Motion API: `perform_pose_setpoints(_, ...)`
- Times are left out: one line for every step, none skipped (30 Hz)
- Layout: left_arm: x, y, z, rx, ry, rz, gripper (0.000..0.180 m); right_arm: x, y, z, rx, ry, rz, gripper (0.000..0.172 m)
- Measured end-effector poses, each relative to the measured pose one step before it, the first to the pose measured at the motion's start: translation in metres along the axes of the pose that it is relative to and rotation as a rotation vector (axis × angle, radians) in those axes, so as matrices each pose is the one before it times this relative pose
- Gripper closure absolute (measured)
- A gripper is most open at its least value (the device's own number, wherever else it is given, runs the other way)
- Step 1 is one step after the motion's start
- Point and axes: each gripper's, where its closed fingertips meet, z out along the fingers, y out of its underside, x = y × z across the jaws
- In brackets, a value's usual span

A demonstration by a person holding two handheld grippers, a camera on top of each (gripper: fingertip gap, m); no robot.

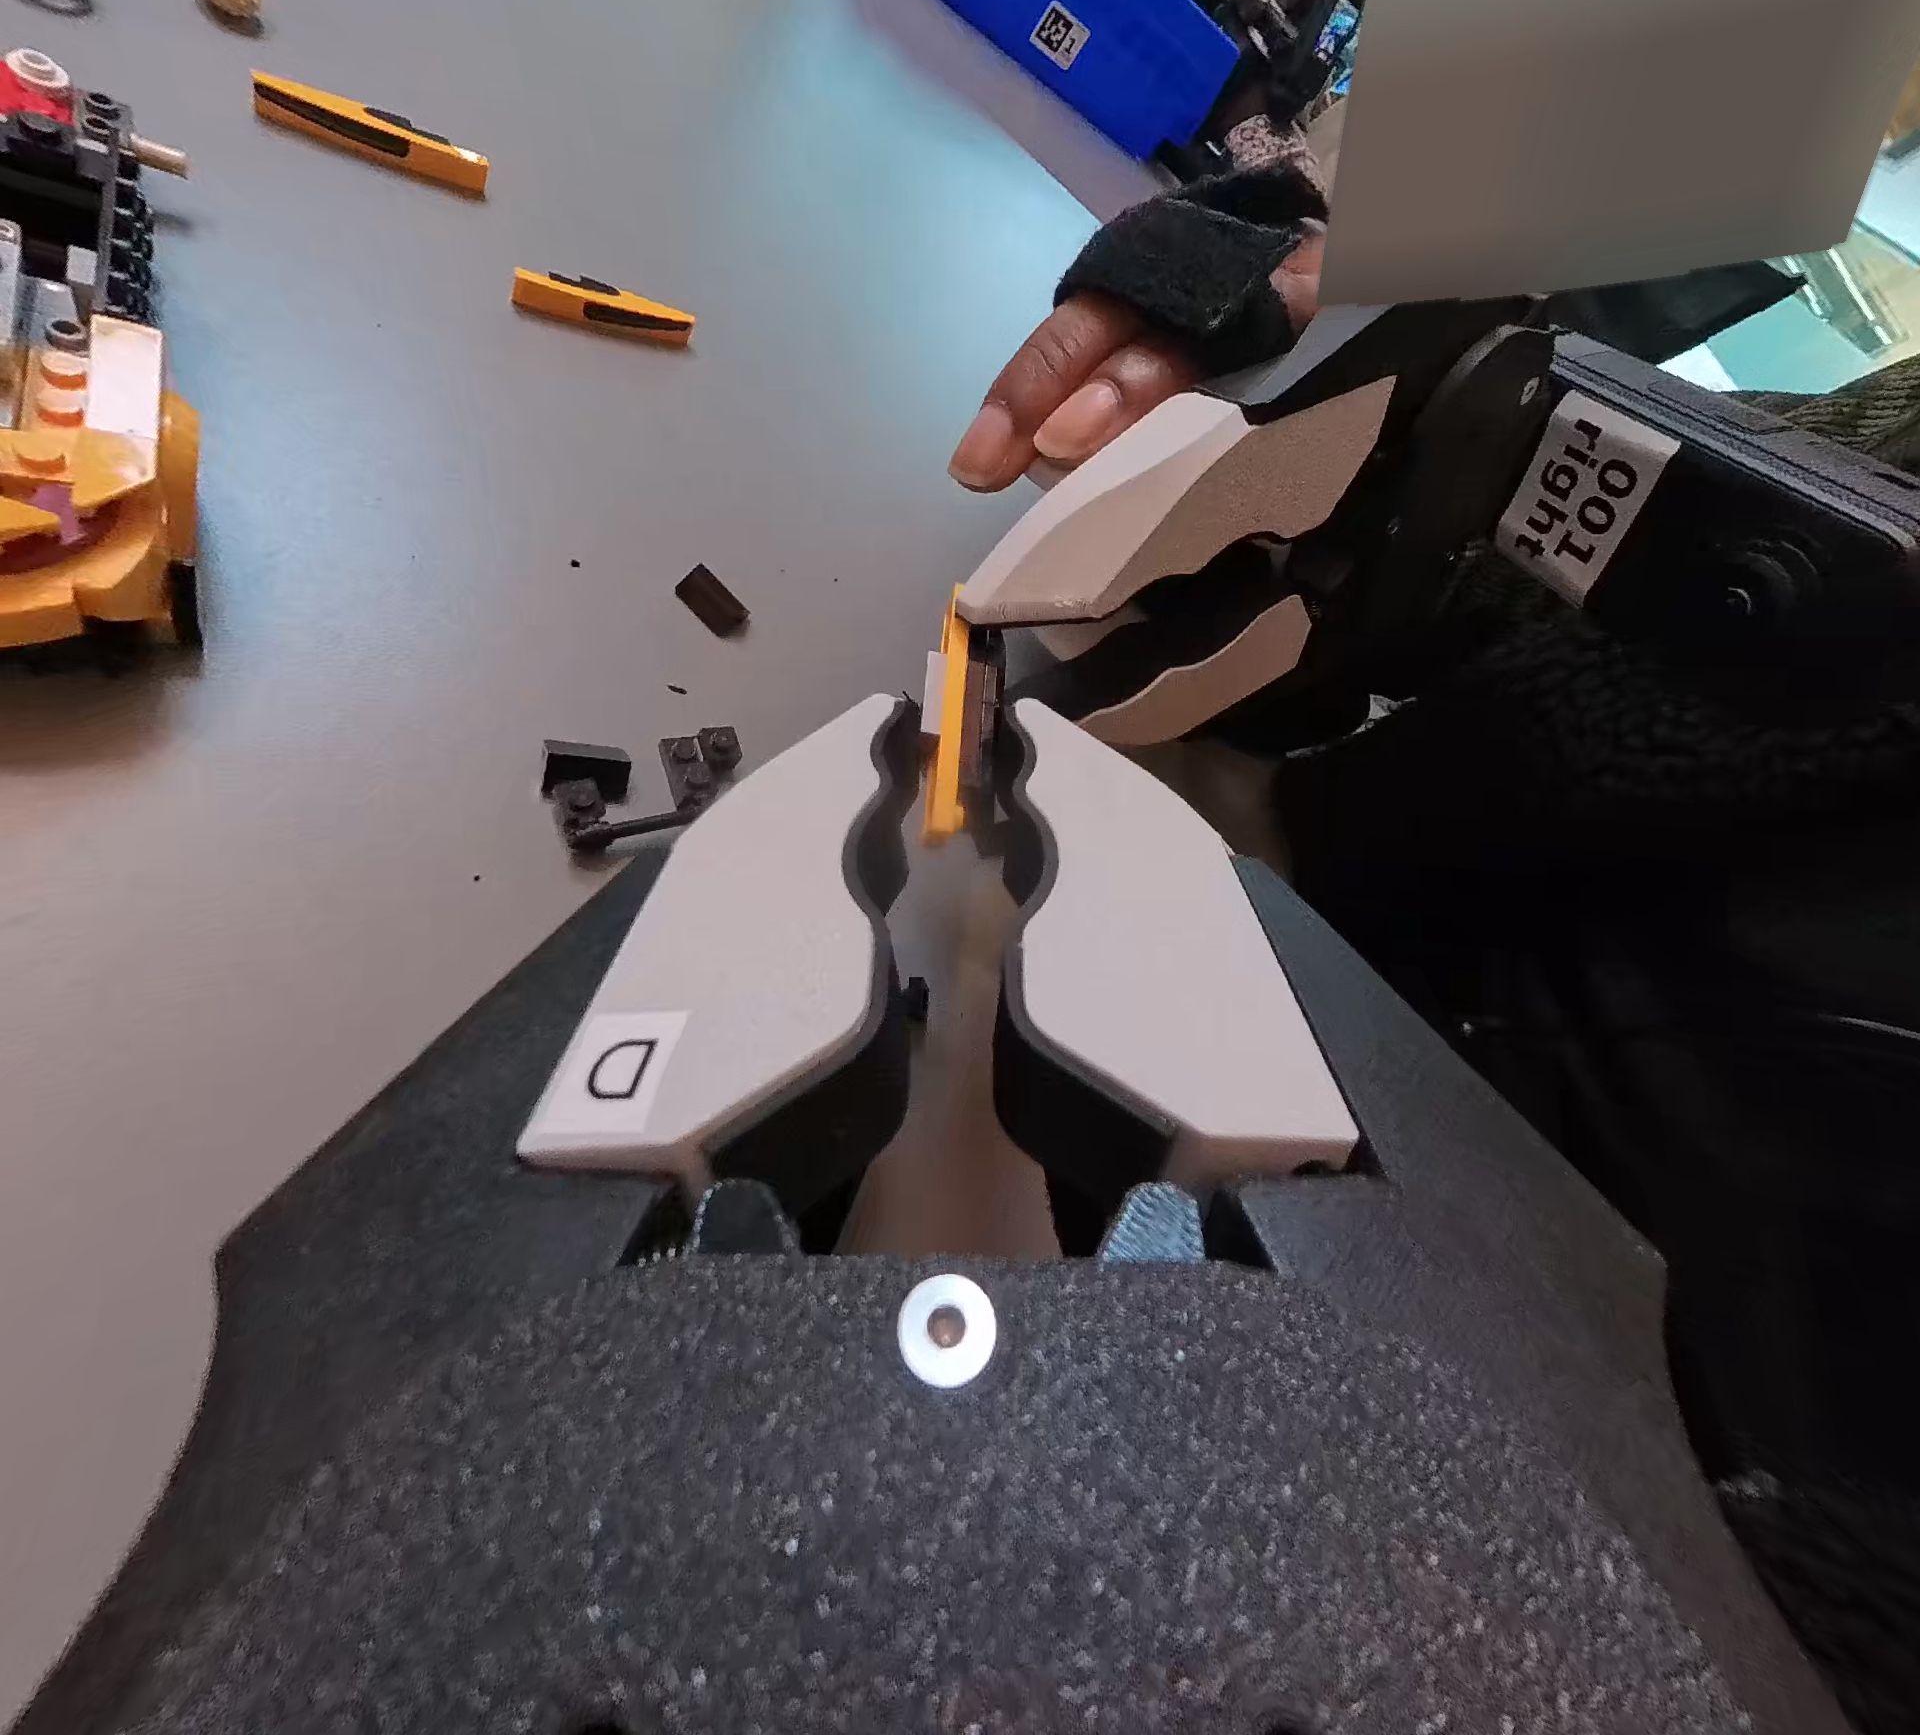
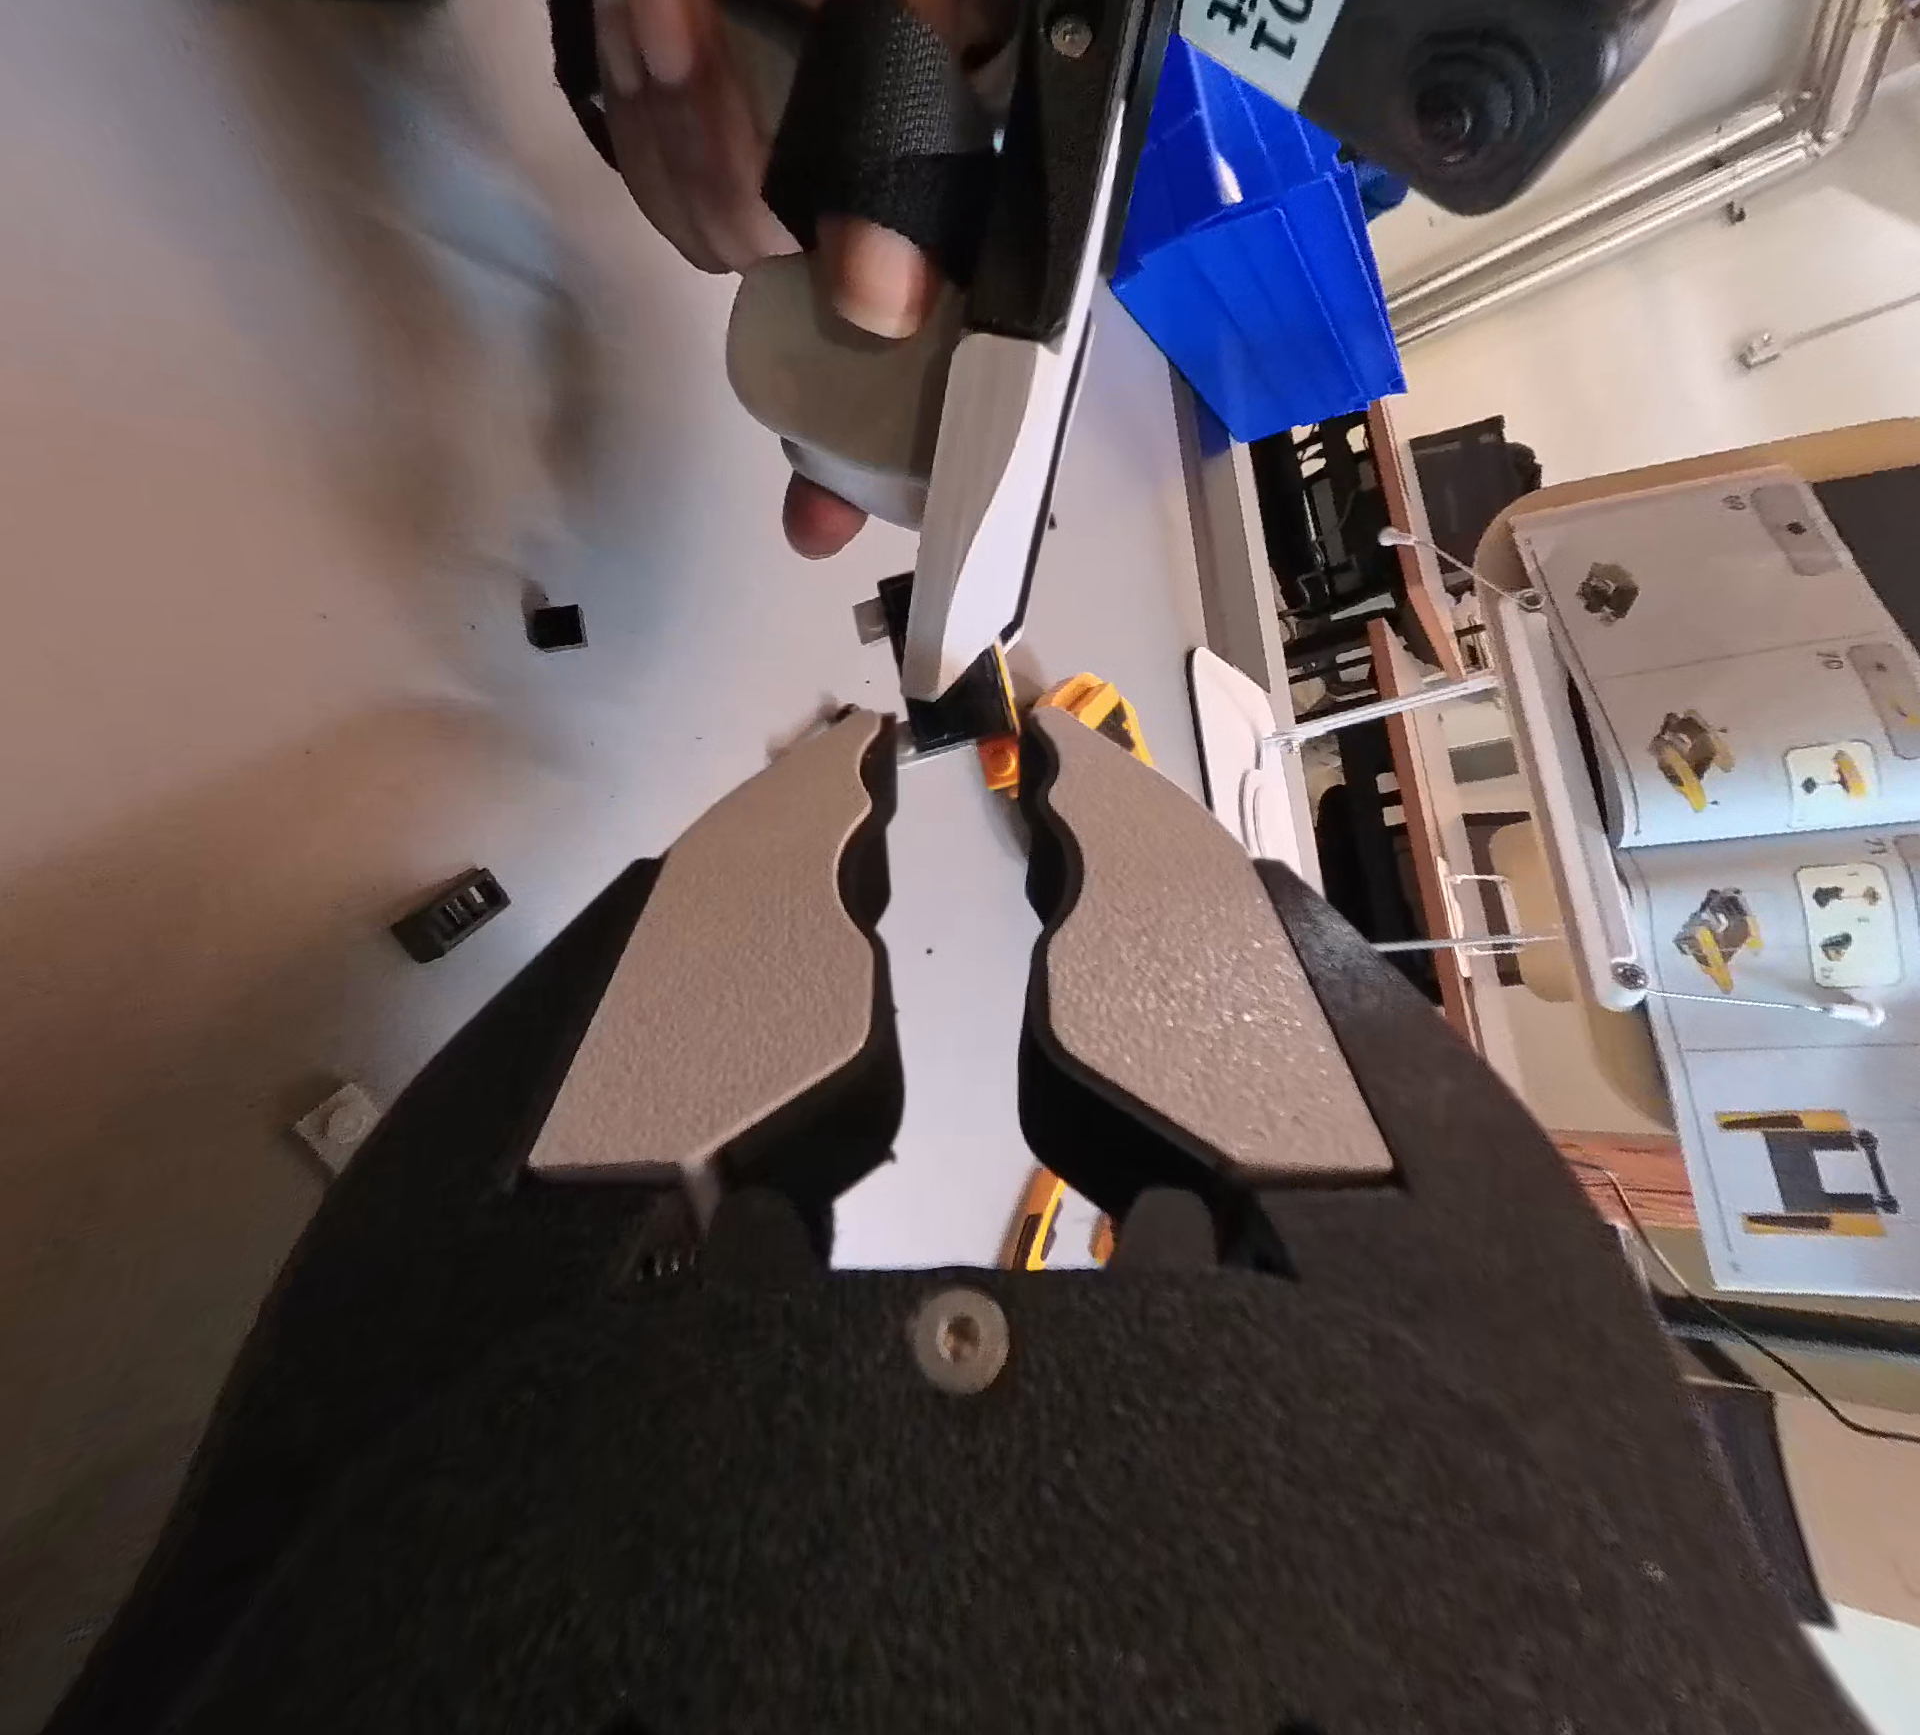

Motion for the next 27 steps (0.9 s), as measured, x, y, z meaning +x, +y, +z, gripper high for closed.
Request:
perform_pose_setpoints(-0.00064, 0.00095, 0.00037, -0.0036, -0.0002, -0.0068, 0.166, -0.00096, 0.00036, 0.00046, -0.0013, -0.0065, 0.0016, 0.15)
perform_pose_setpoints(-0.00082, 0.00118, 0.00043, -0.0066, 0.0003, -0.0088, 0.166, -0.0014, 0.00029, 0.00041, -0.0012, -0.0087, 0.0029, 0.152)
perform_pose_setpoints(-0.00052, 0.00136, 0.00055, -0.0072, 0.0031, -0.0092, 0.166, -0.00132, 0.00041, 0.0001, -0.0014, -0.0103, 0.0032, 0.154)
perform_pose_setpoints(-0.00015, 0.00083, 0.00034, -0.0024, 0.0105, -0.0153, 0.166, -0.00154, 0.00048, 0.00027, -0.0016, -0.016, 0.0176, 0.154)
perform_pose_setpoints(0.00054, 0.00055, -0.00015, 0.002, 0.0196, -0.0207, 0.166, -0.0012, 0.00035, 0.00029, 0.0045, -0.022, 0.0398, 0.154)
perform_pose_setpoints(0.00081, -0.00017, -0.00036, 0.0082, 0.0273, -0.0319, 0.166, -0.00088, 0.00016, 0.00024, 0.0101, -0.0281, 0.0576, 0.154)
perform_pose_setpoints(0.00055, -0.00007, -0.00051, 0.0091, 0.0286, -0.0354, 0.165, -0.00073, 0.00007, -0.00024, 0.0106, -0.0314, 0.0586, 0.154)
perform_pose_setpoints(0.0015, -0.00017, -0.00058, 0.0073, 0.0316, -0.0334, 0.165, 0.00028, -0.00069, -0.00061, 0.0127, -0.0219, 0.0443, 0.154)
perform_pose_setpoints(0.00155, -0.00071, -0.00056, 0.0089, 0.0259, -0.025, 0.166, 0.00046, -0.00124, -0.00086, 0.0132, -0.0159, 0.0311, 0.154)
perform_pose_setpoints(0.00095, -0.00009, -0.0001, 0.0022, 0.0154, -0.0162, 0.166, 0.0001, -0.00133, -0.00077, 0.011, -0.0111, 0.0221, 0.154)
perform_pose_setpoints(0.00051, -0.00023, 0.00006, 0.0019, 0.0108, -0.0117, 0.166, 0.00005, -0.00069, -0.00049, 0.0075, -0.0047, 0.012, 0.154)
perform_pose_setpoints(0.00017, -0.00014, 0.00023, 0.0012, 0.0047, -0.0097, 0.166, 0.00025, -0.00028, -0.00041, 0.0042, 0.0031, -0.0038, 0.154)
perform_pose_setpoints(-0.00064, 0.00049, 0.00033, -0.0045, -0.0045, -0.005, 0.166, 0.00005, 0.0001, -0.00008, -0.0018, 0.0088, -0.0215, 0.154)
perform_pose_setpoints(-0.00177, -0.00081, 0.00011, 0.0047, -0.0179, -0.0018, 0.167, 0.00097, 0.00051, 0.00047, -0.0083, 0.0242, -0.0384, 0.154)
perform_pose_setpoints(-0.00243, -0.00022, 0.00025, -0.0009, -0.0182, -0.0069, 0.167, 0.00074, 0.0011, 0.00101, -0.015, 0.0303, -0.0554, 0.154)
perform_pose_setpoints(-0.00242, -0.00017, 0.00008, 0.0006, -0.012, -0.009, 0.167, 0.00035, 0.00088, 0.00117, -0.0141, 0.031, -0.0565, 0.155)
perform_pose_setpoints(-0.00227, 0.00032, 0.00015, 0.0, -0.0064, -0.0176, 0.167, -0.00047, 0.00071, 0.0012, -0.0125, 0.0227, -0.0503, 0.155)
perform_pose_setpoints(-0.002, 0.00147, 0.0005, -0.0067, -0.0044, -0.0126, 0.167, -0.00189, 0.00057, 0.00112, -0.0104, 0.0083, -0.0417, 0.156)
perform_pose_setpoints(-0.00184, 0.00093, 0.00043, -0.0022, -0.0076, -0.0055, 0.167, -0.00171, 0.00073, 0.00115, -0.0112, 0.0051, -0.0333, 0.156)
perform_pose_setpoints(-0.00135, 0.00087, 0.00018, -0.0041, -0.0075, -0.0016, 0.167, -0.00132, 0.00049, 0.00098, -0.0086, 0.0012, -0.0228, 0.157)
perform_pose_setpoints(-0.00059, 0.0006, 0.00005, -0.0042, -0.0016, -0.0031, 0.167, -0.00072, 0.00015, 0.00051, -0.0037, -0.0051, -0.0034, 0.157)
perform_pose_setpoints(0.00011, -0.00004, -0.00028, 0.0001, 0.0035, -0.0039, 0.167, -0.00004, -0.00032, 0.0001, 0.0016, -0.0059, 0.0101, 0.157)
perform_pose_setpoints(0.0001, 0.00026, 0.0, -0.0033, 0.0009, -0.0039, 0.167, 0.00006, -0.00017, 0.00004, 0.0013, -0.0064, 0.0085, 0.157)
perform_pose_setpoints(-0.00062, 0.00054, 0.00027, -0.0046, -0.005, 0.0003, 0.167, -0.0004, 0.00017, 0.00014, -0.005, -0.0051, -0.0005, 0.157)
perform_pose_setpoints(-0.00074, 0.00035, 0.00032, -0.0018, -0.0036, -0.0036, 0.167, -0.0006, 0.00015, 0.00058, -0.0064, 0.0, -0.0073, 0.157)
perform_pose_setpoints(-0.00101, 0.00068, 0.00002, -0.0035, -0.0014, -0.0078, 0.167, -0.00081, -0.00003, 0.00072, -0.0055, -0.0016, -0.0051, 0.157)
perform_pose_setpoints(-0.00098, 0.00075, 0.00006, -0.0027, -0.0003, -0.01, 0.167, -0.00104, 0.00029, 0.00067, -0.0064, -0.0062, 0.0022, 0.157)
